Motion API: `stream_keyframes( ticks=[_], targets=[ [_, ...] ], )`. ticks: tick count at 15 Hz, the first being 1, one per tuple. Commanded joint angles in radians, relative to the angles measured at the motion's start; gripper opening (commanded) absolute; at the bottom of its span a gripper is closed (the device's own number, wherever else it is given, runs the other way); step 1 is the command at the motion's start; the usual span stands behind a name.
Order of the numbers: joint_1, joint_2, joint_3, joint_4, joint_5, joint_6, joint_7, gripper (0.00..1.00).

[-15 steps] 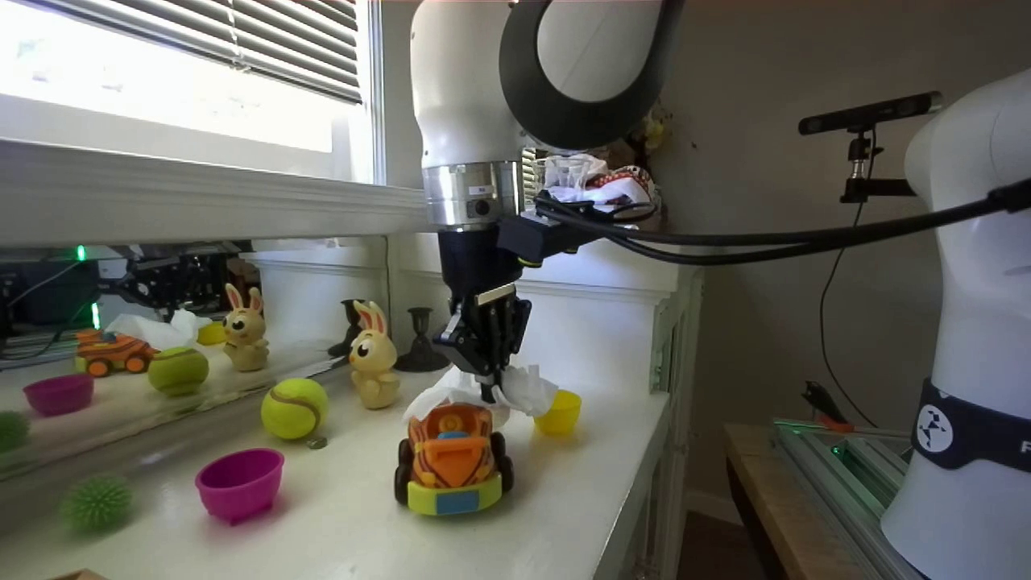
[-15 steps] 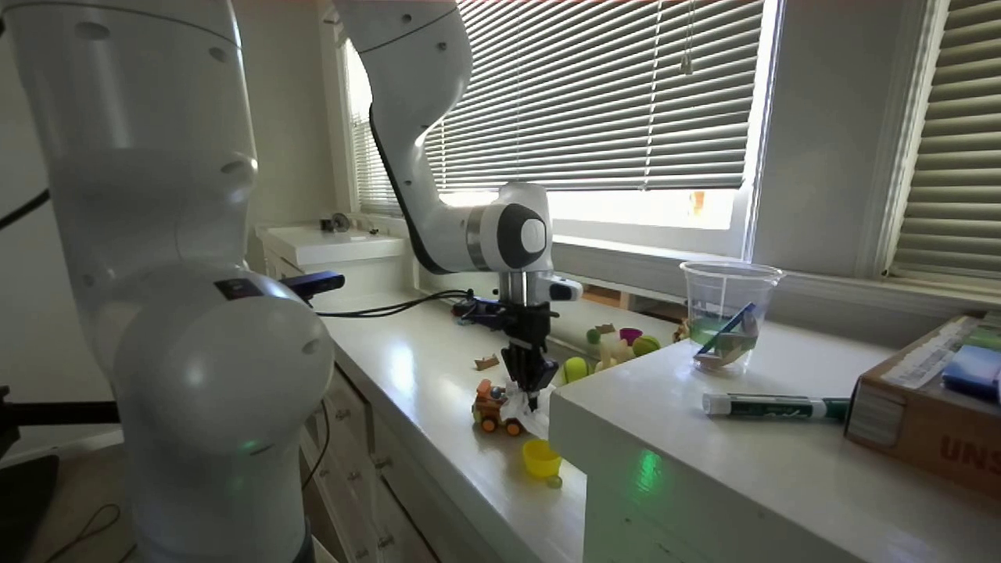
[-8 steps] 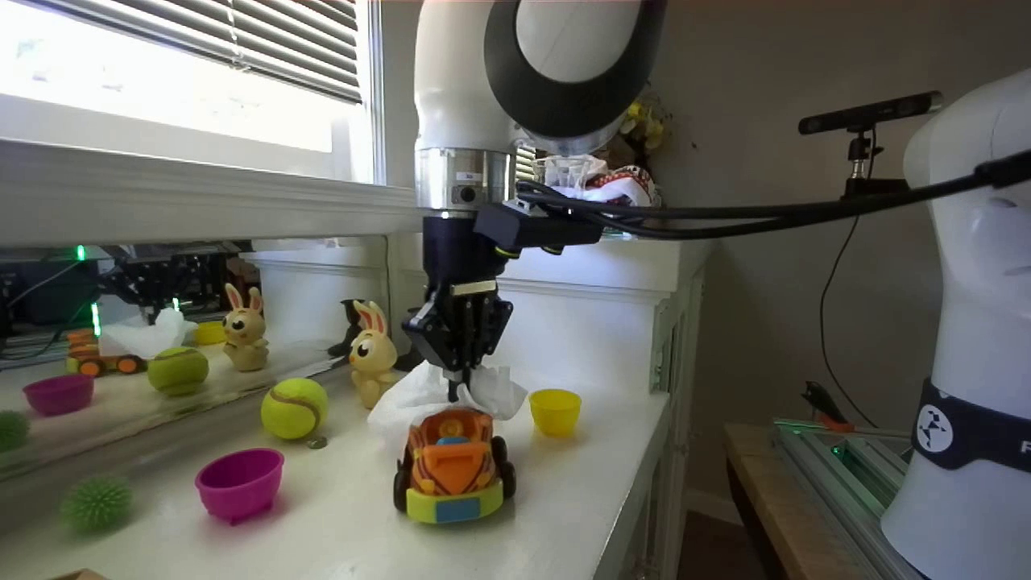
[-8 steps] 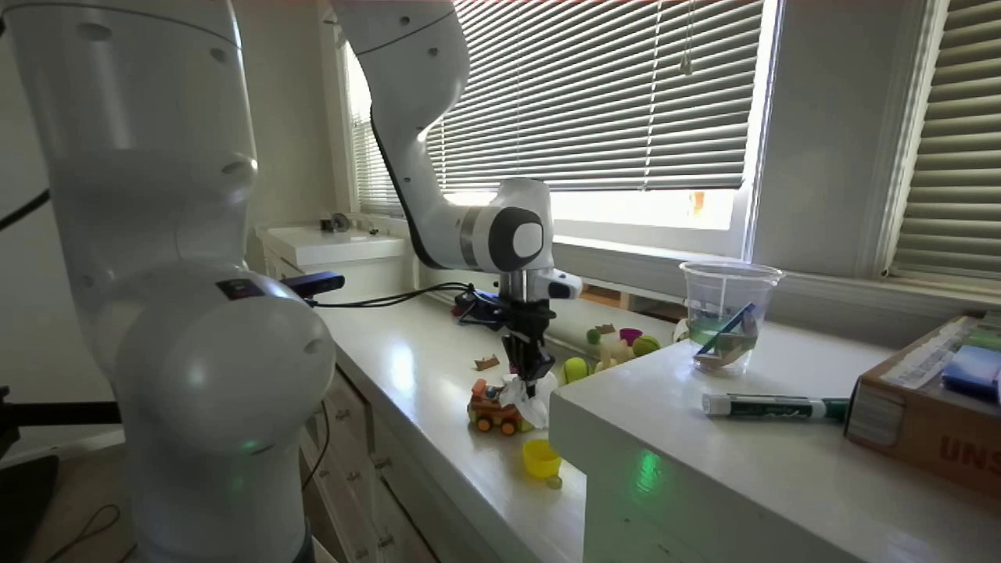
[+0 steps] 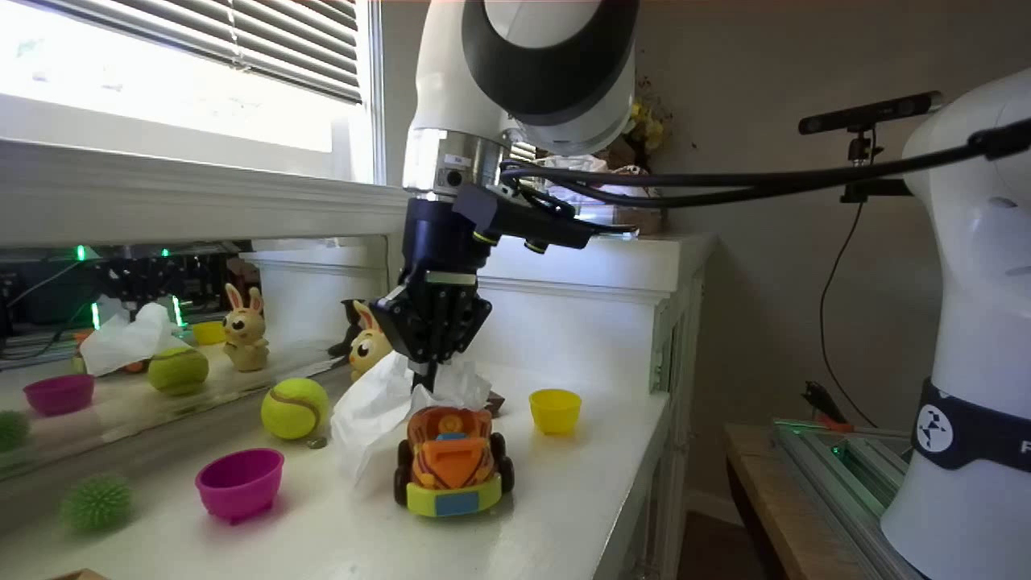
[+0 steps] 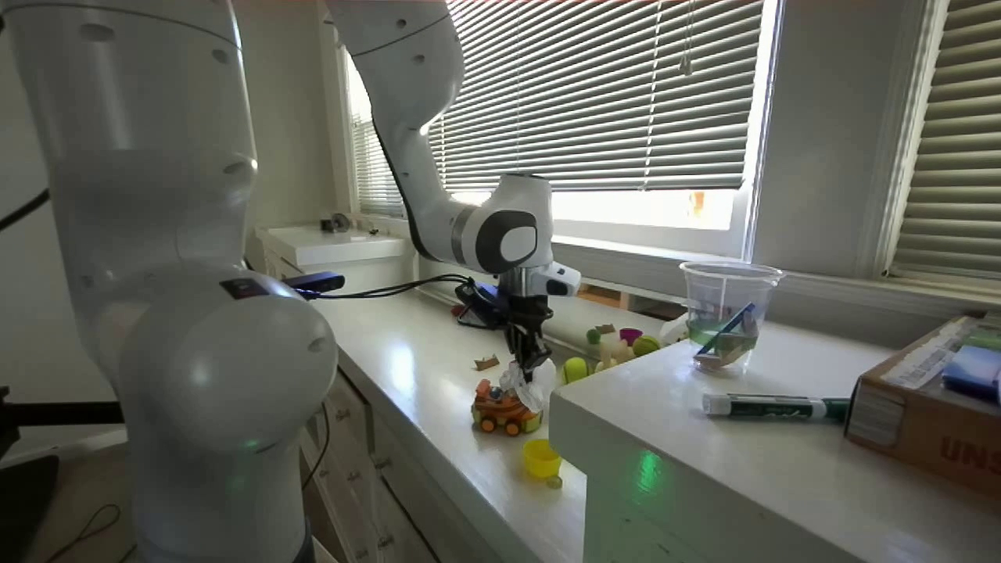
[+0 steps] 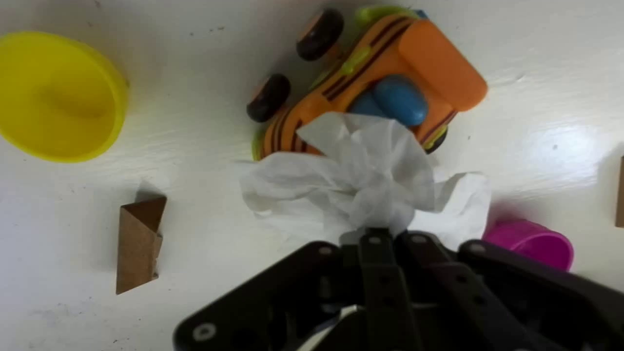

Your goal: Use the paper towel to wipe the toy car

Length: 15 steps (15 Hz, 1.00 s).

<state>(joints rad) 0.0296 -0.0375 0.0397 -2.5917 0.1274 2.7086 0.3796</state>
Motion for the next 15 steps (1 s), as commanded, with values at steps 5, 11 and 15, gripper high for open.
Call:
stream_keyframes(
  ticks=[5, 11, 15],
  targets=[
    [-0.046, -0.04, -0.005, 0.002, -0.399, -0.232, 0.274, 0.01],
    [-0.039, -0.073, 0.001, 0.022, -0.376, -0.302, 0.28, 0.01],
    [-0.051, -0.141, -0.001, 0.093, -0.33, -0.342, 0.306, 0.01]
  ],
)
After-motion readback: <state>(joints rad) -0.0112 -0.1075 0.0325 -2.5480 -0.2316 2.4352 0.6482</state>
